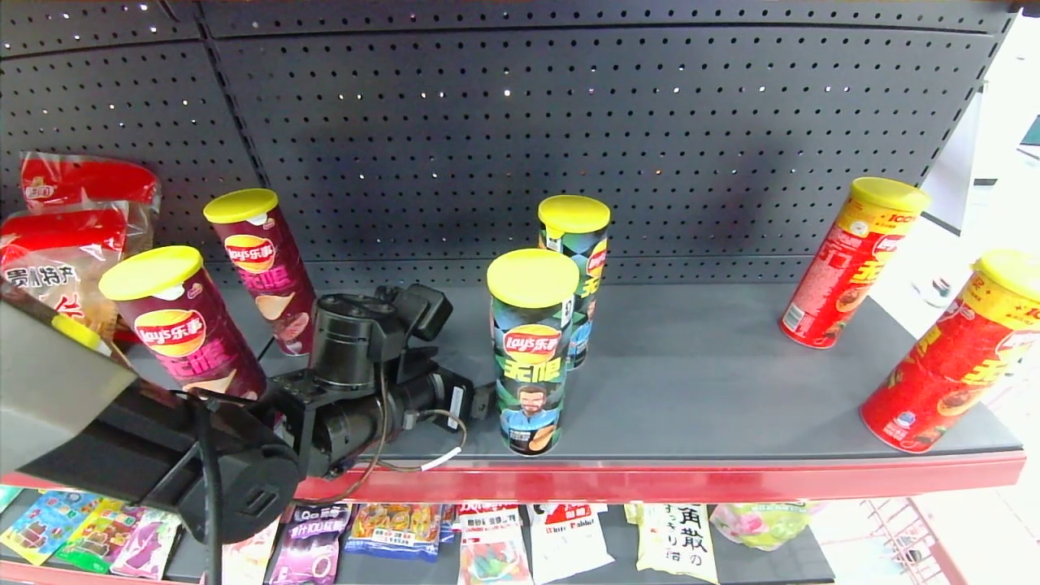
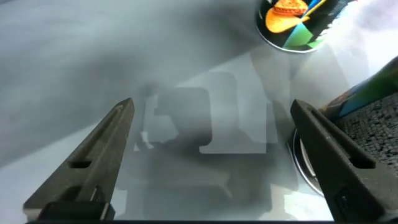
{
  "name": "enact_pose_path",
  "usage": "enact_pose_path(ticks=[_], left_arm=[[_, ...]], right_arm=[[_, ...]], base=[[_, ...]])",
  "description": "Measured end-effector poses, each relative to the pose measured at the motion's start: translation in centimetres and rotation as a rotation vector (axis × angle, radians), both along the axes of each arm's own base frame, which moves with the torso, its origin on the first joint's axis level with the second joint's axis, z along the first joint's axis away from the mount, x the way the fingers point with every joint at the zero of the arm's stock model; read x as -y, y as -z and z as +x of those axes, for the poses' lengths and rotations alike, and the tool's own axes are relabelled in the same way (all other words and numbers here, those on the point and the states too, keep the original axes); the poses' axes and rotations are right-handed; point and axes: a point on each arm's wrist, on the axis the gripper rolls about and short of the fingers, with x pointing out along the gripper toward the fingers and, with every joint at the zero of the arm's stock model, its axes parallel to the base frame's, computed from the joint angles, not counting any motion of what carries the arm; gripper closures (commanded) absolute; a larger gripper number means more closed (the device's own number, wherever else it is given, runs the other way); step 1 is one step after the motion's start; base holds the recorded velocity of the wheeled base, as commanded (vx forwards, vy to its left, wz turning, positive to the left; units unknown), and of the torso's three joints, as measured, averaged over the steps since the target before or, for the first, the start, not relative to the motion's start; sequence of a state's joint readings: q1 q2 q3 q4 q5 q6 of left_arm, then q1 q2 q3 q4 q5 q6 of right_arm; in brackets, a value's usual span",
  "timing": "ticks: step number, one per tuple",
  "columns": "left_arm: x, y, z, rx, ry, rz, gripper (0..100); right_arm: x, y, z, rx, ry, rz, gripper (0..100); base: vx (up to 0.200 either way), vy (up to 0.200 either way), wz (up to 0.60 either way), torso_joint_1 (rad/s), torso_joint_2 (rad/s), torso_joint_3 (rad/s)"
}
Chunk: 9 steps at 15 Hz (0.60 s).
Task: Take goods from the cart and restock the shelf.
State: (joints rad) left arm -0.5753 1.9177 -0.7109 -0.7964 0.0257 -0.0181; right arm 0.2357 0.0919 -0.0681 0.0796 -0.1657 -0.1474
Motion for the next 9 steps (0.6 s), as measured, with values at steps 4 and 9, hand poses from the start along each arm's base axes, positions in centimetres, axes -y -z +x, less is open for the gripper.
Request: enact_pose_path(ticks=[4, 9], left_arm=[[0.57, 0.16, 0.12, -0.001, 0.011, 0.001, 0], [1.16, 0.14, 0.58, 0.006, 0.014, -0.005, 0]], right_arm=[[0.00, 0.01, 0.01, -0.001, 0.000, 0.001, 0], [0.00, 0.01, 0.02, -0.001, 0.000, 0.000, 0]], base=[[0.000, 0.000, 0.00, 0.000, 0.00, 0.000], [0.000, 0.000, 0.00, 0.000, 0.00, 0.000]])
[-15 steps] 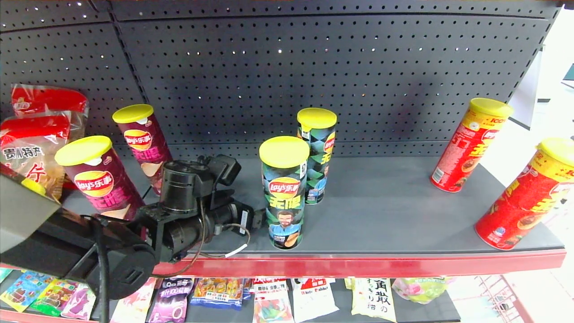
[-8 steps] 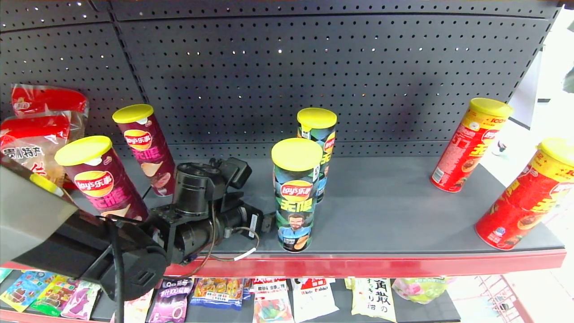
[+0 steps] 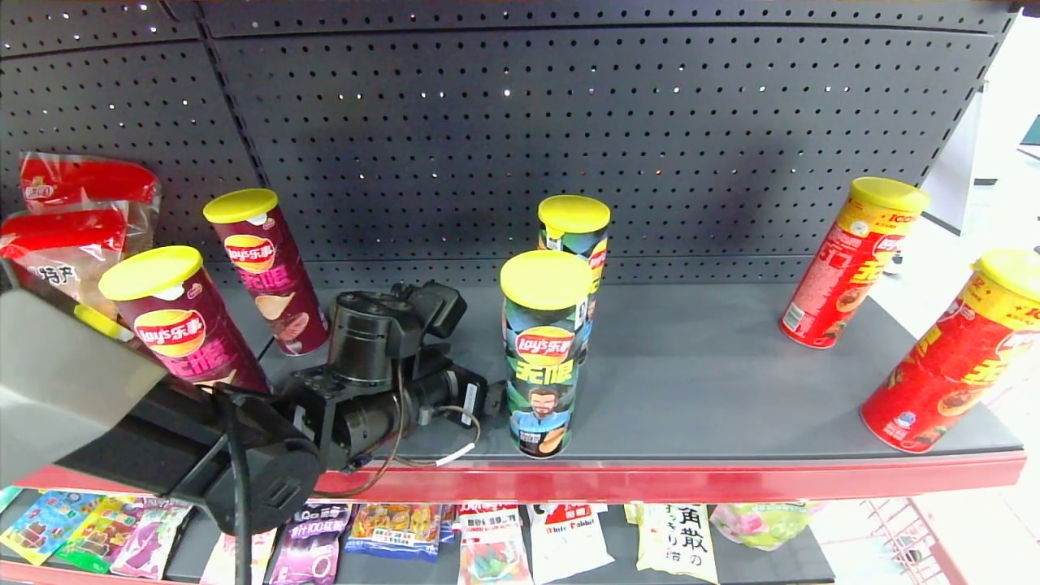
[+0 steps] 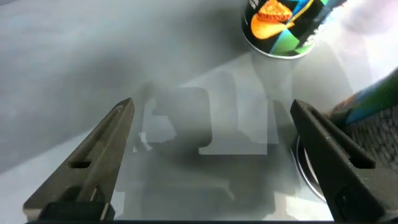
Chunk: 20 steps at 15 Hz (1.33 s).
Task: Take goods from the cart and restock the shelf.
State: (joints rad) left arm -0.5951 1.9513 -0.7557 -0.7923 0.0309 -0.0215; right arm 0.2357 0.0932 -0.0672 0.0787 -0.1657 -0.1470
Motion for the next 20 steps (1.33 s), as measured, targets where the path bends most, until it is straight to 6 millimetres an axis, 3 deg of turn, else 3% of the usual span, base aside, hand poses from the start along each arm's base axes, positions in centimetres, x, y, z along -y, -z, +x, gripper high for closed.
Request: enact_pose_path(ticks=[5, 12, 20], left_arm=[[0.4, 0.3, -0.1, -0.005, 0.010, 0.003, 0], [-1.1, 0.2, -1.4, -0.026, 0.005, 0.014, 0], [-0.7, 0.3, -2.4, -0.038, 0.051, 0.016, 0]], right_arm=[[0.0, 0.0, 0.0, -0.001, 0.001, 0.000, 0], [0.0, 0.0, 0.0, -0.001, 0.005, -0.001, 0], [0.0, 0.0, 0.0, -0.001, 0.004, 0.001, 0]], base=[[0.000, 0.000, 0.00, 0.000, 0.00, 0.000], [0.000, 0.000, 0.00, 0.000, 0.00, 0.000], [0.000, 0.000, 0.00, 0.000, 0.00, 0.000]])
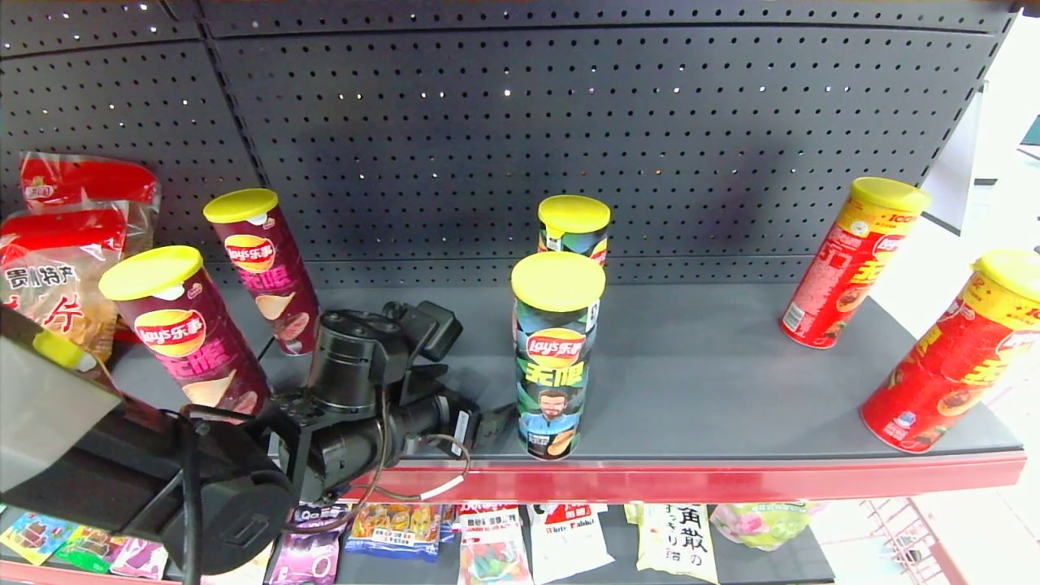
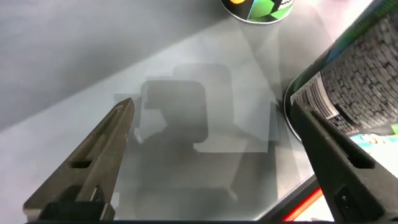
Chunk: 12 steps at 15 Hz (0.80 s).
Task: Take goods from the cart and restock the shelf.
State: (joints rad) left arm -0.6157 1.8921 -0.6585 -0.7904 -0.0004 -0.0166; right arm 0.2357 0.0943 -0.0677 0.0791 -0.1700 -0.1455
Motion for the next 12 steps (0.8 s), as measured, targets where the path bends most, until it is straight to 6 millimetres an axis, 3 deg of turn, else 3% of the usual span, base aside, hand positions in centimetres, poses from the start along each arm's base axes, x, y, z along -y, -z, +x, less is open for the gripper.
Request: enact_pose_path(ticks=[12], left_arm=[[1.00, 0.01, 0.43, 0.010, 0.014, -0.007, 0]], right_arm=[[0.00, 0.00, 0.01, -0.001, 0.000, 0.003, 0]], base=[[0.000, 0.000, 0.00, 0.000, 0.00, 0.000]])
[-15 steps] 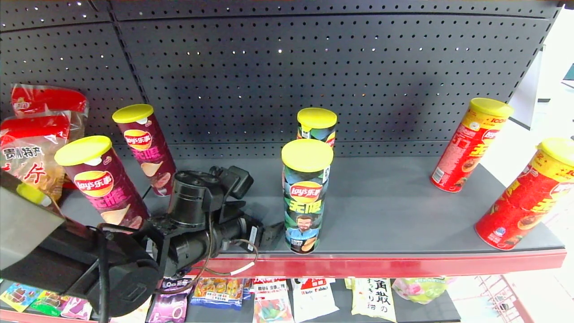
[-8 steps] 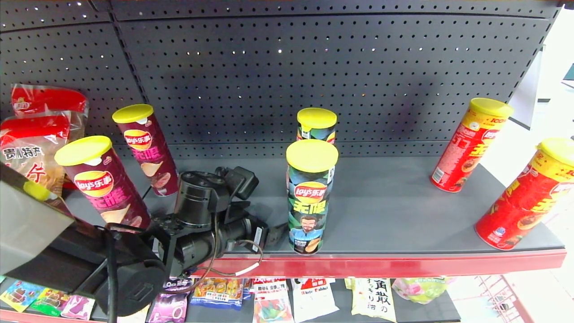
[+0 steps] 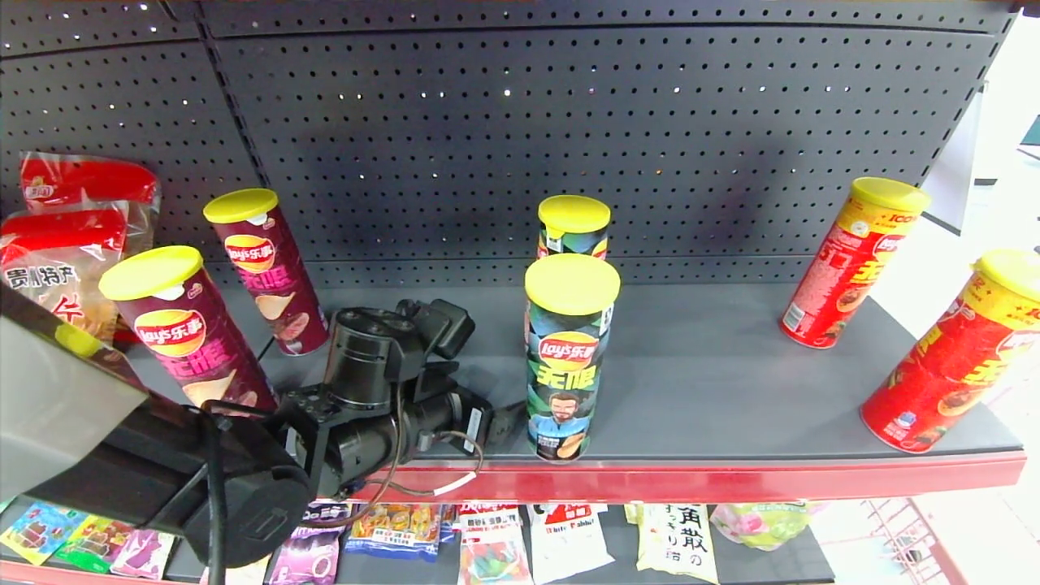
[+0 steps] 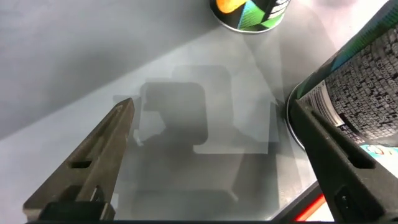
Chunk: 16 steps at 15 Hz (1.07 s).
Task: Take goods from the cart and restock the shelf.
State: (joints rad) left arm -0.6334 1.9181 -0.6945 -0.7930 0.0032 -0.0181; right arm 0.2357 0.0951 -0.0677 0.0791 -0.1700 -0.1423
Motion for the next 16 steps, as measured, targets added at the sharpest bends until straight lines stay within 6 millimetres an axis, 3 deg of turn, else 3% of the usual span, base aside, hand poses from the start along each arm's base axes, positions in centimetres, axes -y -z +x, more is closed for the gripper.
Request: enact_pose_path(ticks=[6, 10, 13, 16], left_arm=[[0.1, 0.0, -0.3, -0.001, 0.001, -0.001, 0], [-1.7, -0.3, -1.2, -0.010, -0.029, 0.005, 0], [-3.3, -1.9, -3.0, 0.020, -0.039, -0.016, 0], [-5.5, -3.1, -6.1, 0.044, -0.043, -0.031, 0]], right_arm=[[0.0, 0.0, 0.0, 0.001, 0.000, 0.001, 0], [0.0, 0.0, 0.0, 0.001, 0.000, 0.003, 0], [0.0, 0.0, 0.0, 0.001, -0.003, 0.003, 0], [0.0, 0.0, 0.0, -0.001, 0.003, 0.000, 0]], base=[[0.000, 0.000, 0.00, 0.000, 0.00, 0.000], [0.000, 0.000, 0.00, 0.000, 0.00, 0.000], [0.000, 0.000, 0.00, 0.000, 0.00, 0.000], [0.000, 0.000, 0.00, 0.000, 0.00, 0.000]])
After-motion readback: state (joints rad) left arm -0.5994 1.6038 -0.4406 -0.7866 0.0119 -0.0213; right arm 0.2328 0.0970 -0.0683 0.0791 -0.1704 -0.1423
